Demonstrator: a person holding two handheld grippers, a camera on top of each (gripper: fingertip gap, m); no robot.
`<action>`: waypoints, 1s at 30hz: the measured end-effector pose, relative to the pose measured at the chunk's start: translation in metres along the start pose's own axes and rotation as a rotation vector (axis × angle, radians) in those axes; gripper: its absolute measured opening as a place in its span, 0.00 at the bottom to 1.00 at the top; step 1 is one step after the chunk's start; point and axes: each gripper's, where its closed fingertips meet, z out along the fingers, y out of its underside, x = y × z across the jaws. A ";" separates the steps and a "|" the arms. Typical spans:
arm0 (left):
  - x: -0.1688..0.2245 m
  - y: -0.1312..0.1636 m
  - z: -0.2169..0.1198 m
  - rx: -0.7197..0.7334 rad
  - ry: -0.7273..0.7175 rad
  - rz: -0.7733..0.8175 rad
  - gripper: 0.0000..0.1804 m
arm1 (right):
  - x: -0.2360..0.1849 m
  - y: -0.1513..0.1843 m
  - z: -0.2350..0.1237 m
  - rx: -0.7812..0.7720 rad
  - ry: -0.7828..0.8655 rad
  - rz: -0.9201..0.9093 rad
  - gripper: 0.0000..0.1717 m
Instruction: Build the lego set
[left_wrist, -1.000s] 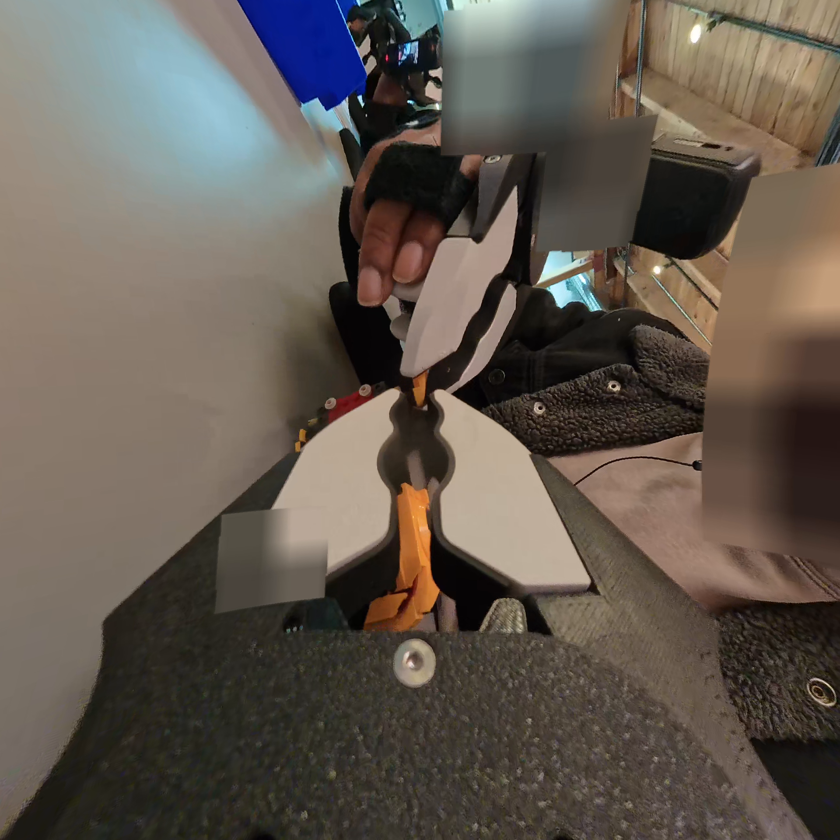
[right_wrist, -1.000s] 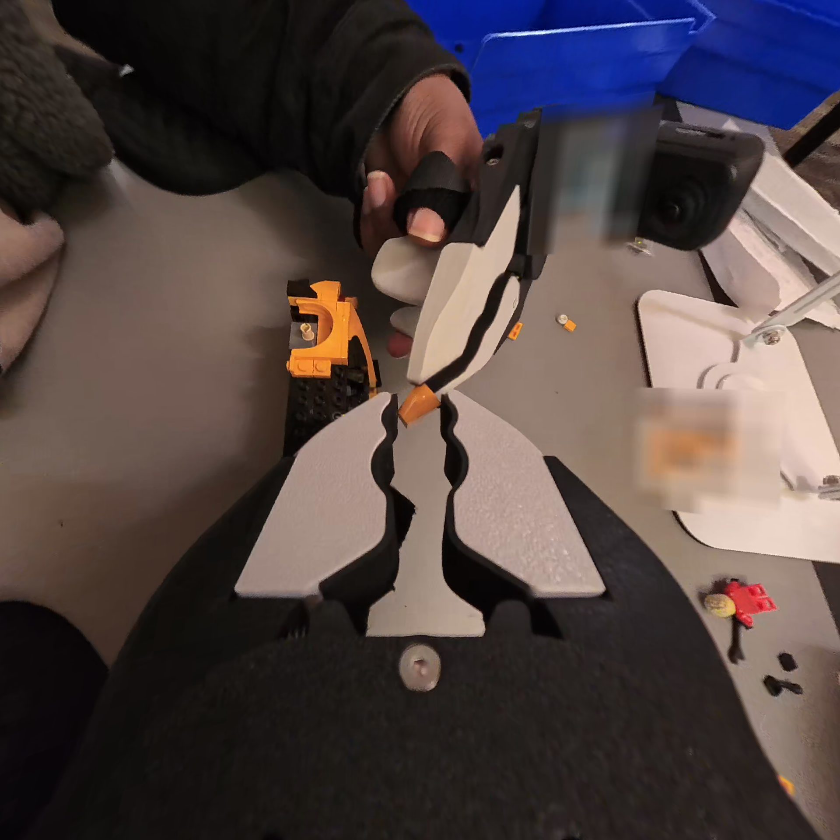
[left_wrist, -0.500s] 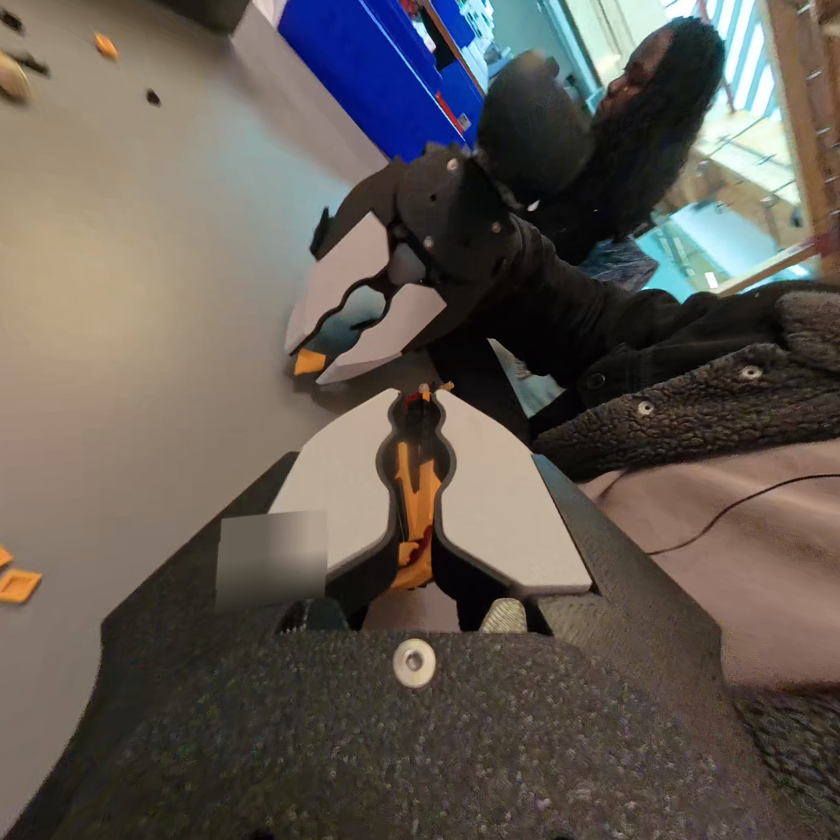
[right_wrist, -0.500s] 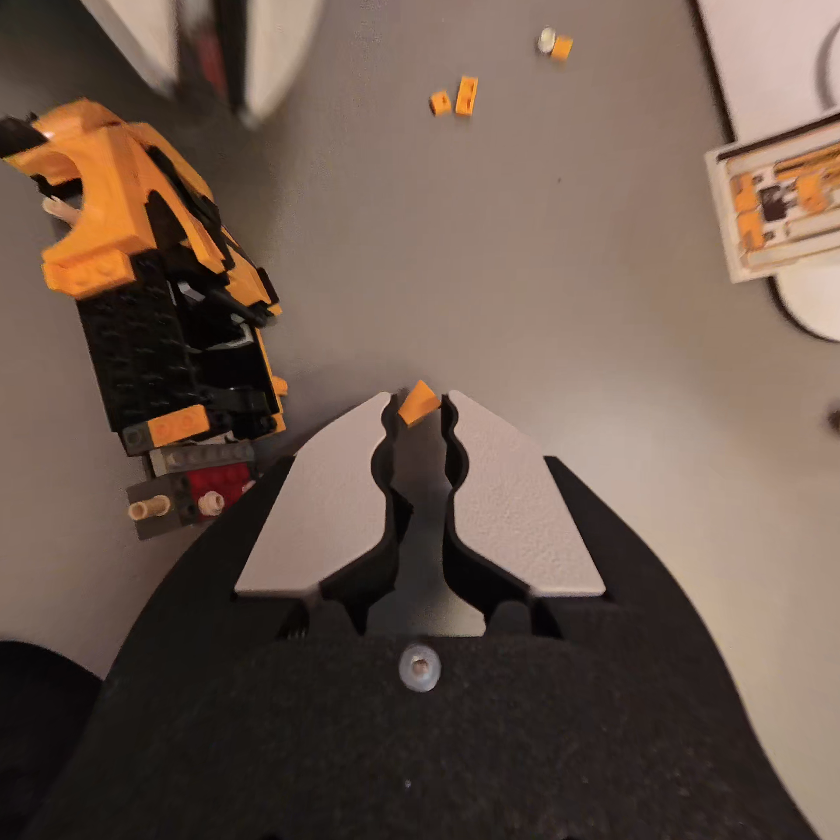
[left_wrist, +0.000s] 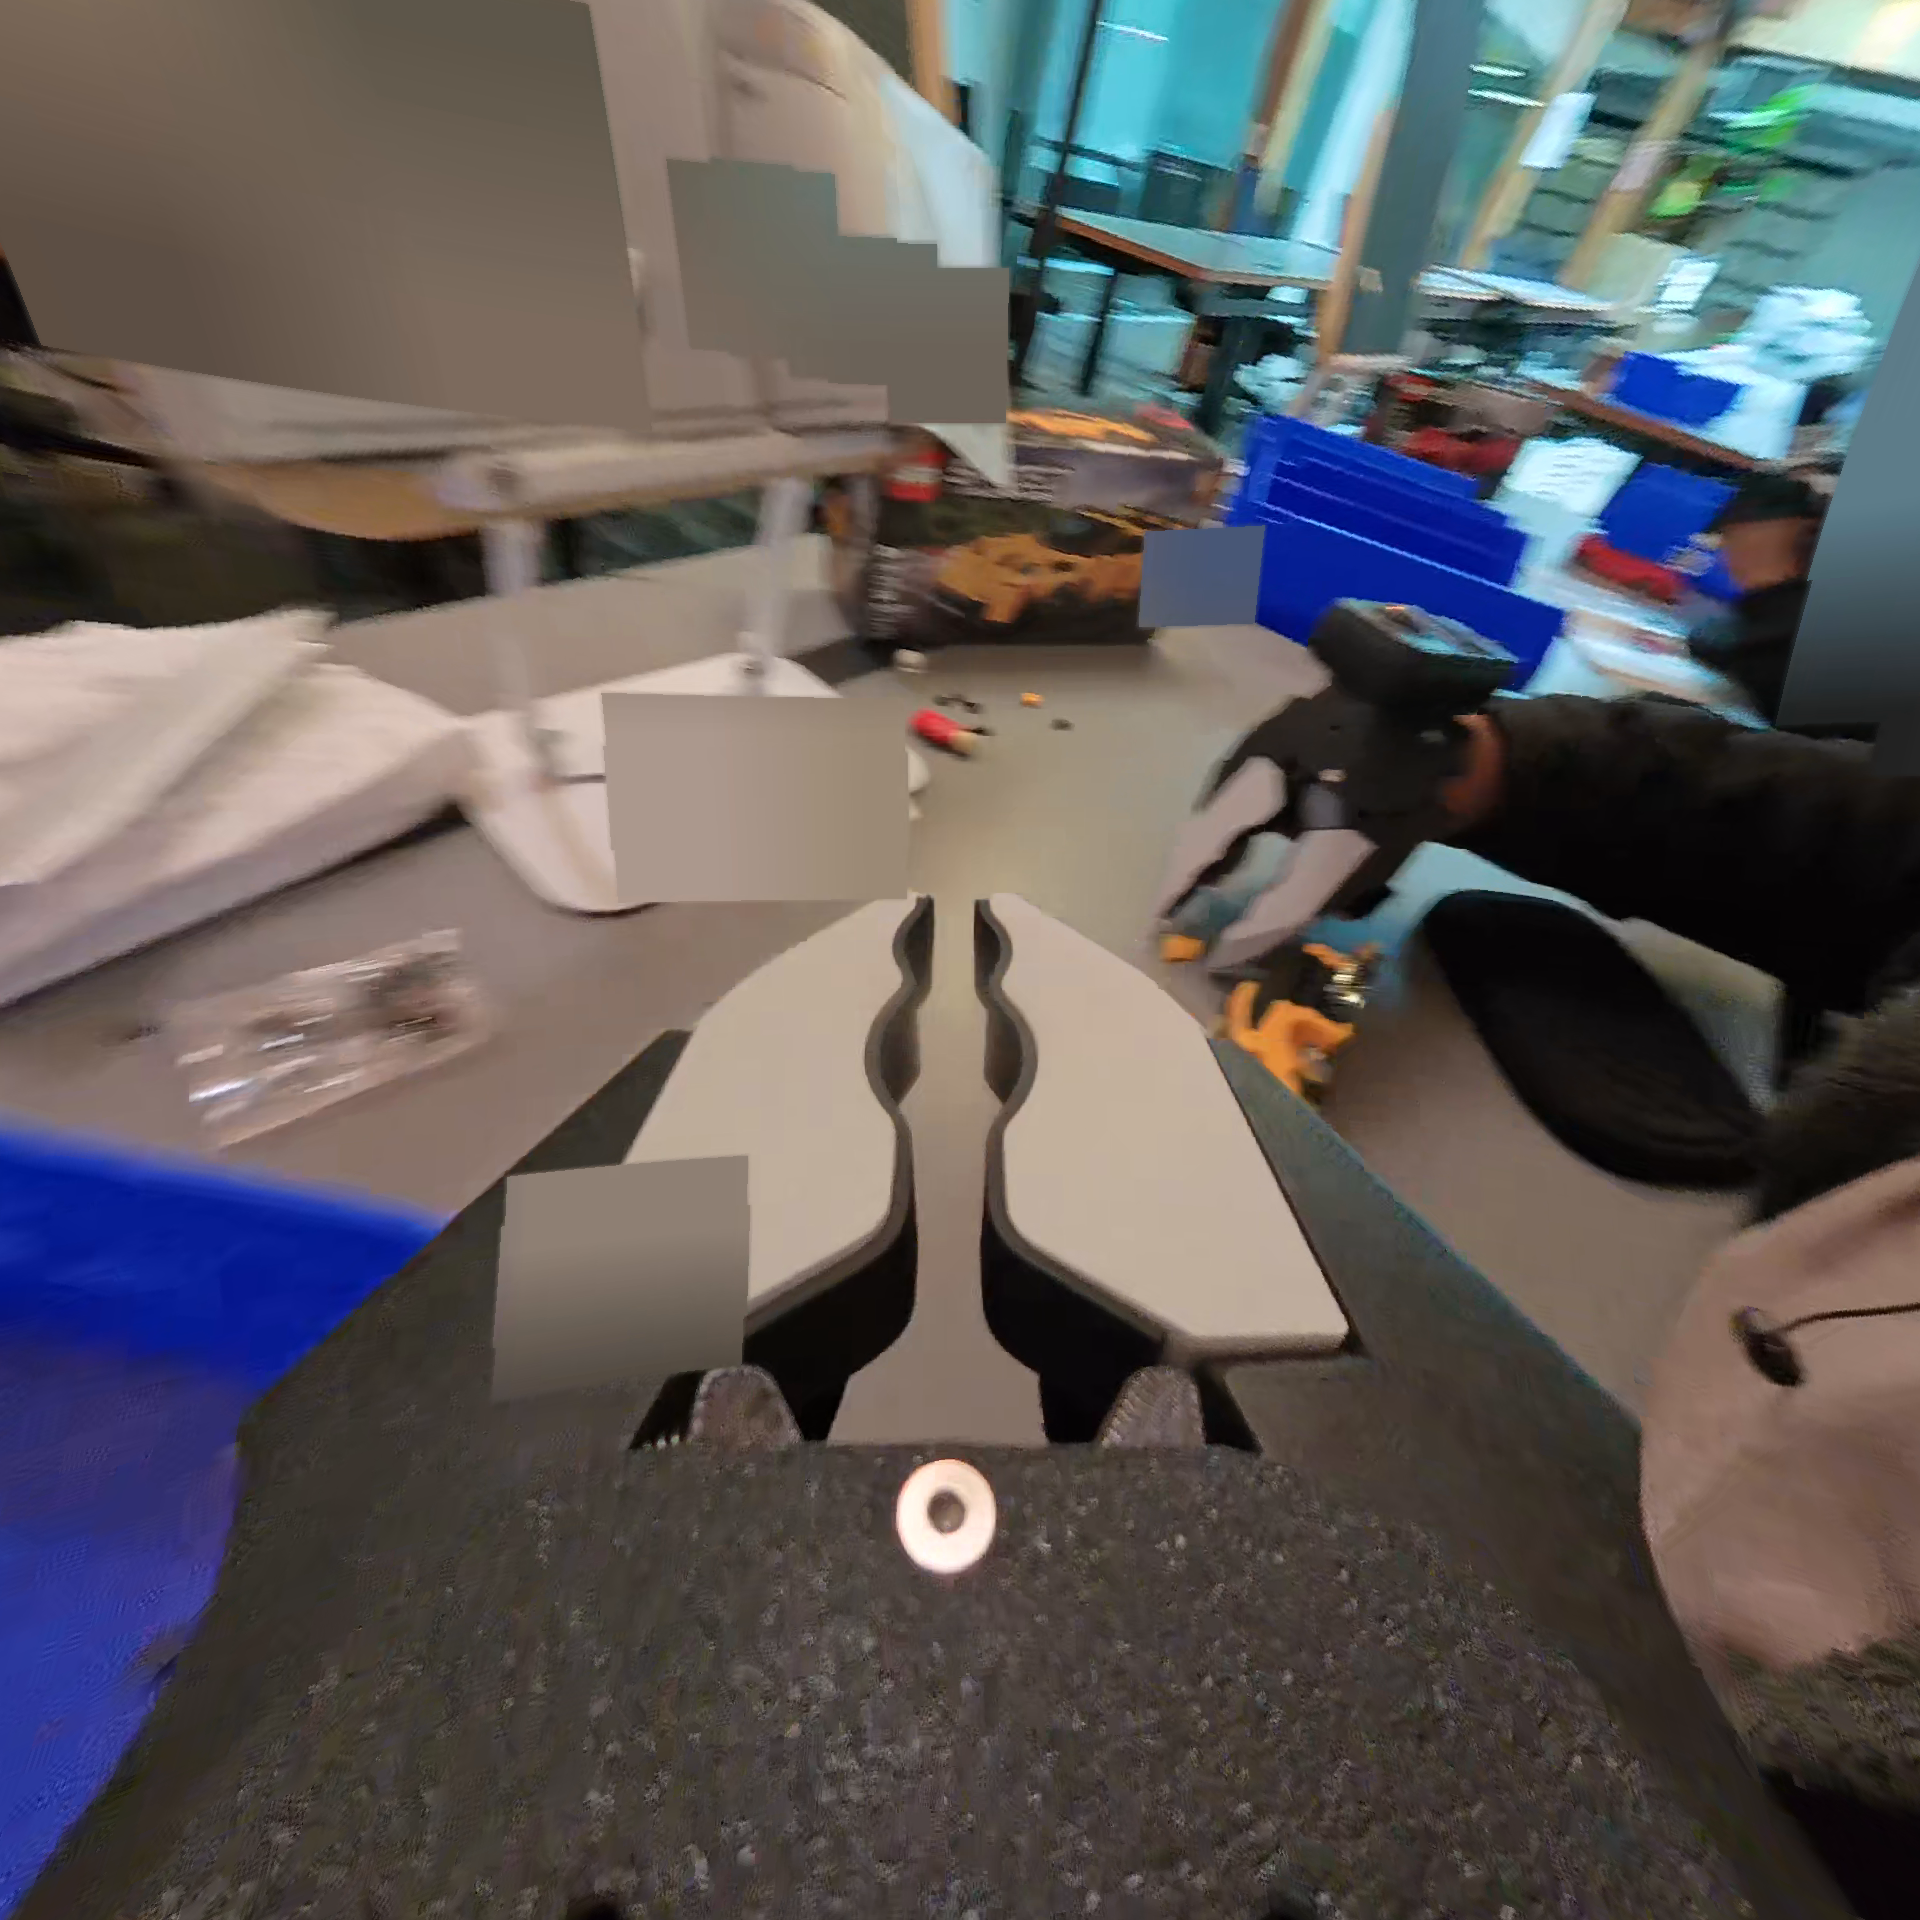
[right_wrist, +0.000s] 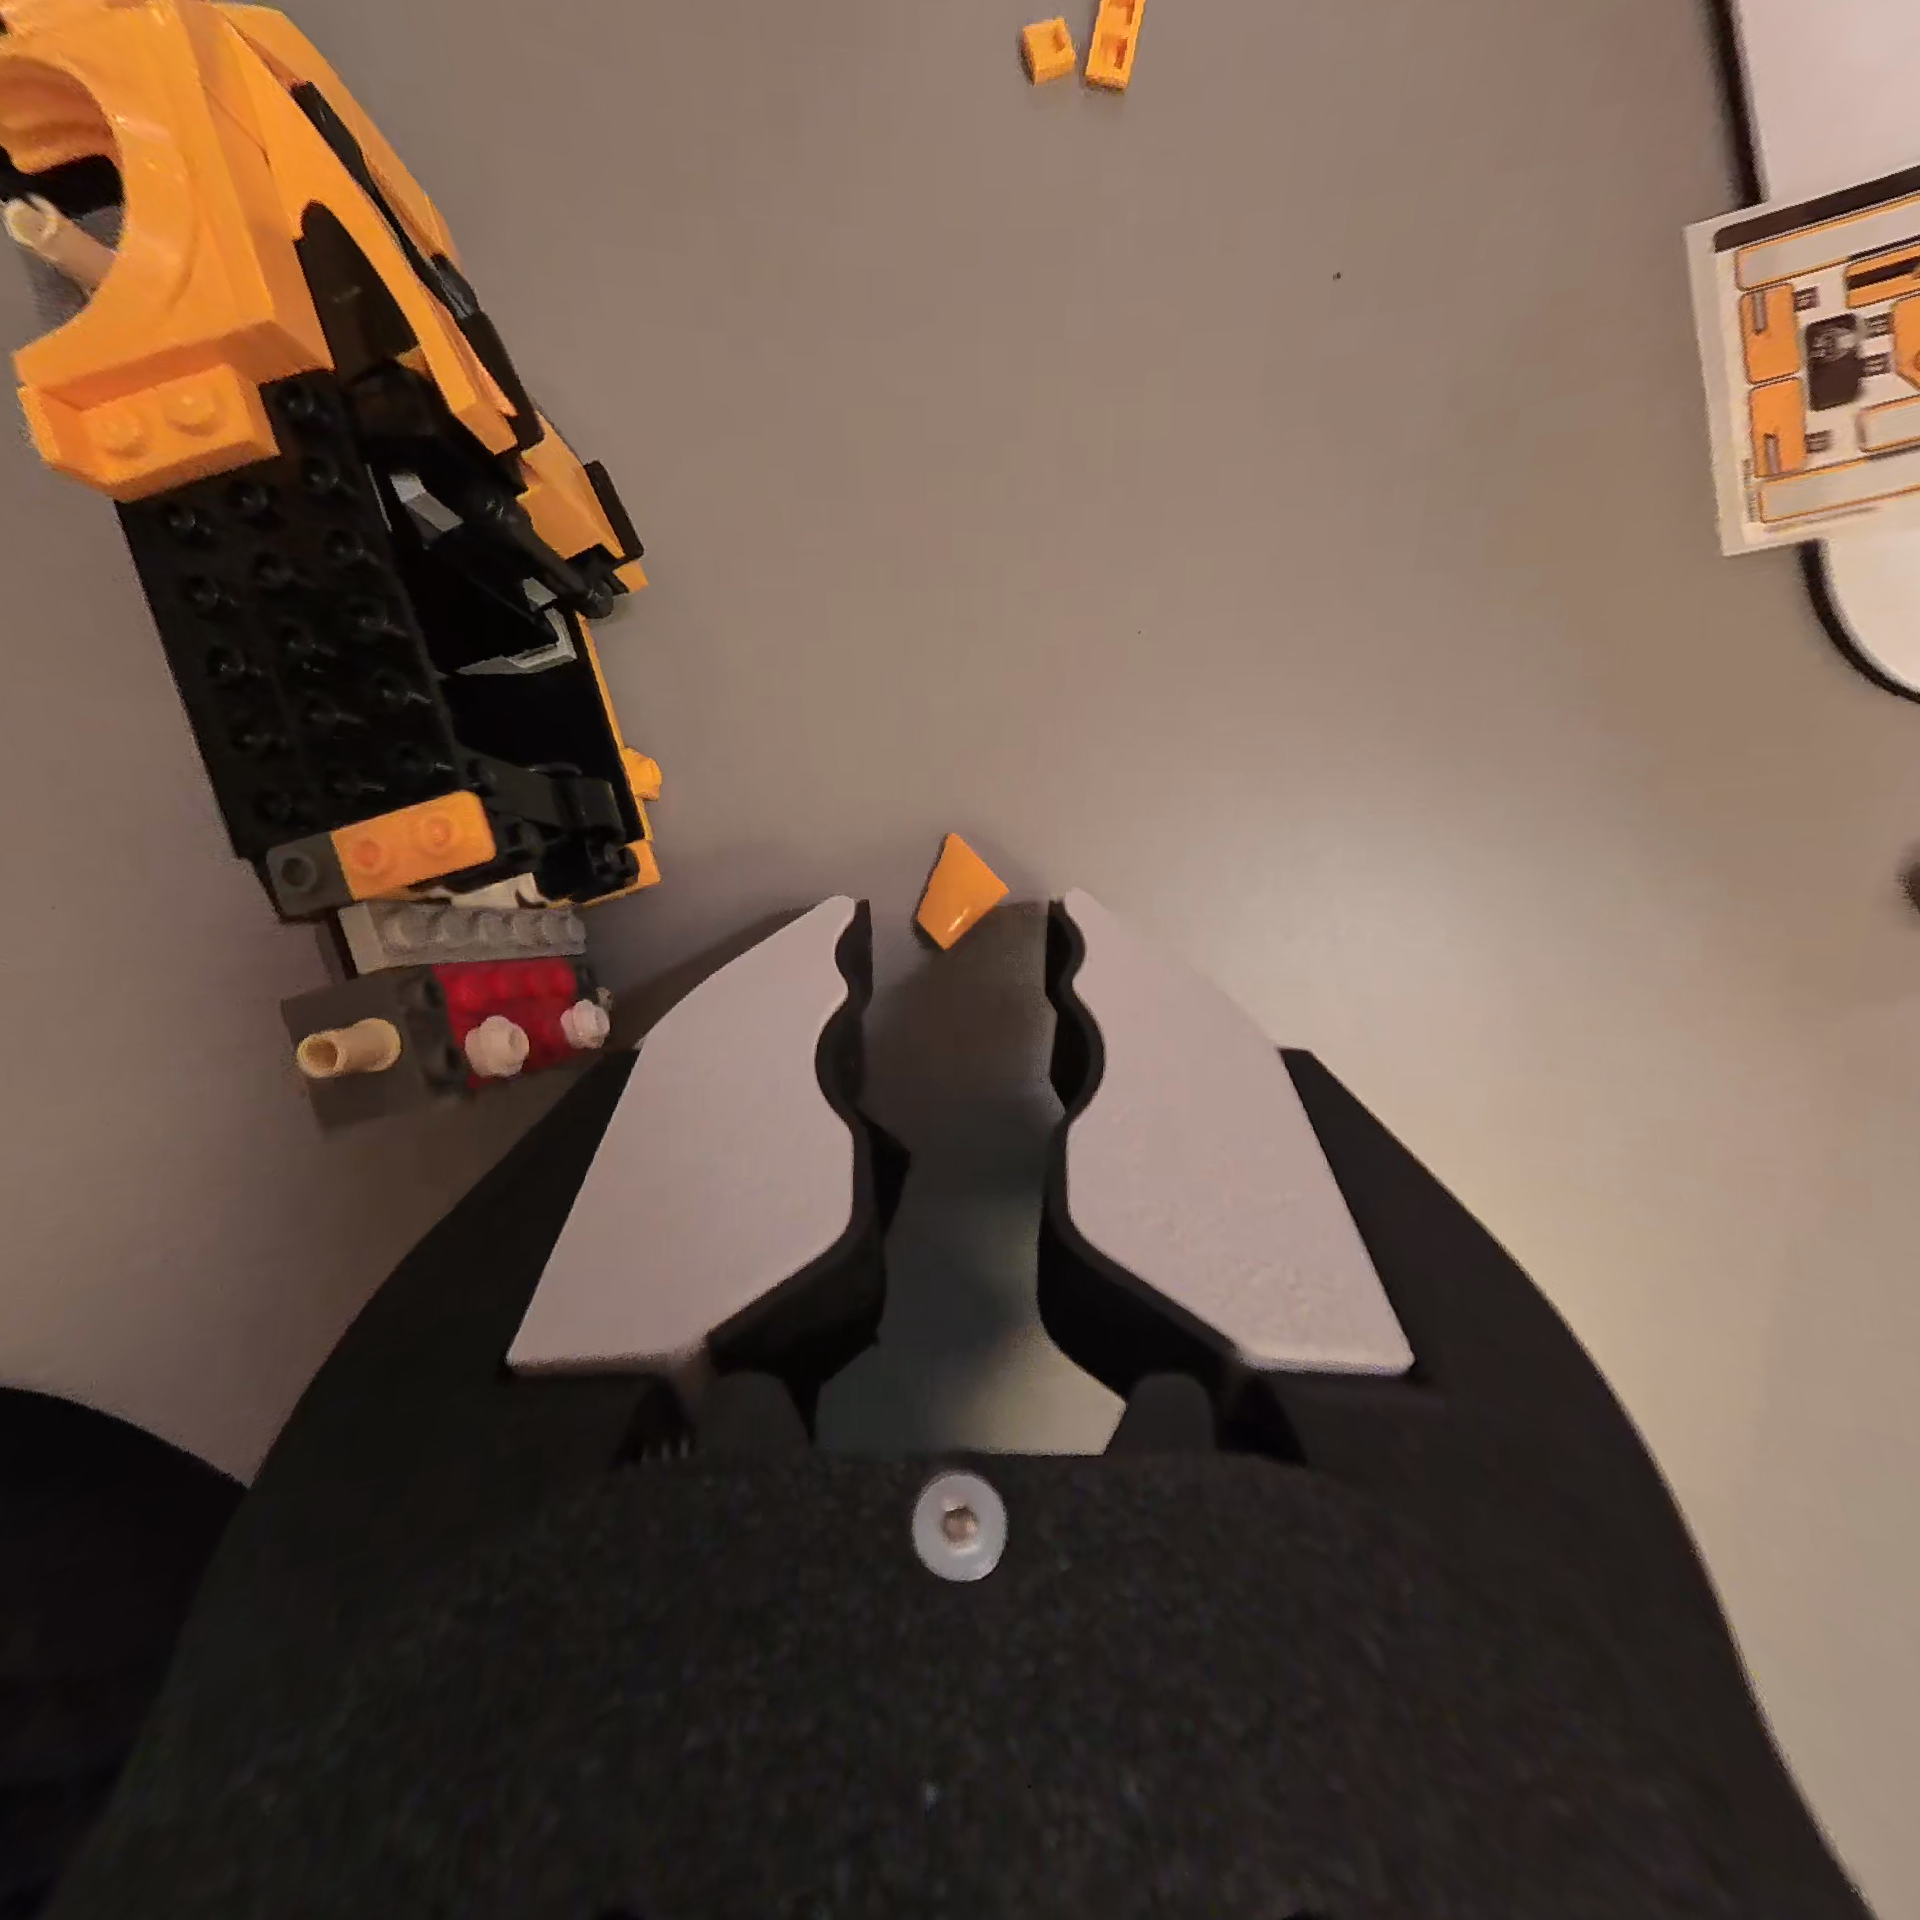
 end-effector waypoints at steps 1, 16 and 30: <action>-0.015 -0.004 -0.017 0.013 -0.071 0.014 0.04 | 0.002 -0.001 -0.005 0.023 0.011 0.013 0.18; -0.156 0.062 -0.127 -0.564 -0.504 0.090 0.06 | 0.060 -0.036 -0.124 0.760 0.468 0.218 0.19; -0.148 0.170 -0.137 -1.267 0.073 0.414 0.13 | 0.082 -0.017 -0.105 0.739 0.537 0.328 0.16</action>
